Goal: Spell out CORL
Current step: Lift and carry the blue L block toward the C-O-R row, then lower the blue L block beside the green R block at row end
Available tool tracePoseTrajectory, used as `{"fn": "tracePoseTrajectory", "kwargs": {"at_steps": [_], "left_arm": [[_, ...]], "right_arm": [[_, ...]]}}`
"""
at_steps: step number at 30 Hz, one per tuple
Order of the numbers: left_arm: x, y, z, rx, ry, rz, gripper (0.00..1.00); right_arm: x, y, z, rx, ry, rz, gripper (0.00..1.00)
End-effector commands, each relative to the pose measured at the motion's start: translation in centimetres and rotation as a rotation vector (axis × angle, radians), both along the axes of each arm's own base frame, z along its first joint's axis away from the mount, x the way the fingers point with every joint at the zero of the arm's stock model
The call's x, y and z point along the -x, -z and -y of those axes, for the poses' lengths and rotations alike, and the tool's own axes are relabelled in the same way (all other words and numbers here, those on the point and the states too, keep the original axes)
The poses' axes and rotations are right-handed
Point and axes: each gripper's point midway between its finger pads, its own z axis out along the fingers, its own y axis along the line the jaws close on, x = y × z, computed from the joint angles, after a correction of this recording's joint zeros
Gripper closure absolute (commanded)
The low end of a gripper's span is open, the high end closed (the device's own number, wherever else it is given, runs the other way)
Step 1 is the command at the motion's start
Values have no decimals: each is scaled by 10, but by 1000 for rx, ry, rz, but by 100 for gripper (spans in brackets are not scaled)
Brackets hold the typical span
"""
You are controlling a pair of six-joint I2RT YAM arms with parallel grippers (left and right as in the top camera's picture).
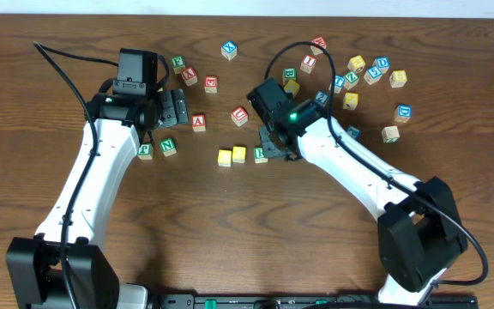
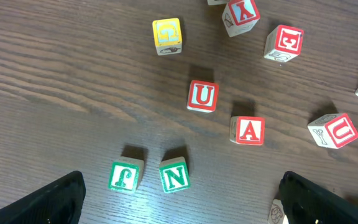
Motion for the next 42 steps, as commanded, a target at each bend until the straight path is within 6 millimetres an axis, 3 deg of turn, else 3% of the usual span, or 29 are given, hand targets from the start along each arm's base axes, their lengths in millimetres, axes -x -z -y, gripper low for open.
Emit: {"fn": "tracePoseTrajectory", "kwargs": {"at_steps": [1, 12, 22, 34, 42], "left_arm": [[-2, -15, 1, 2, 15, 37, 2], [-2, -15, 1, 2, 14, 36, 2], [-3, -15, 1, 3, 14, 38, 2], [-3, -15, 1, 3, 14, 40, 2], [-3, -15, 2, 3, 15, 40, 2]], "right_arm": [[4, 11, 1, -21, 30, -12, 99], [-7, 15, -3, -32, 36, 28, 97], [-3, 37, 2, -27, 56, 13, 97], [-4, 39, 2, -28, 57, 16, 97], [-5, 52, 5, -7, 60, 4, 97]]}}
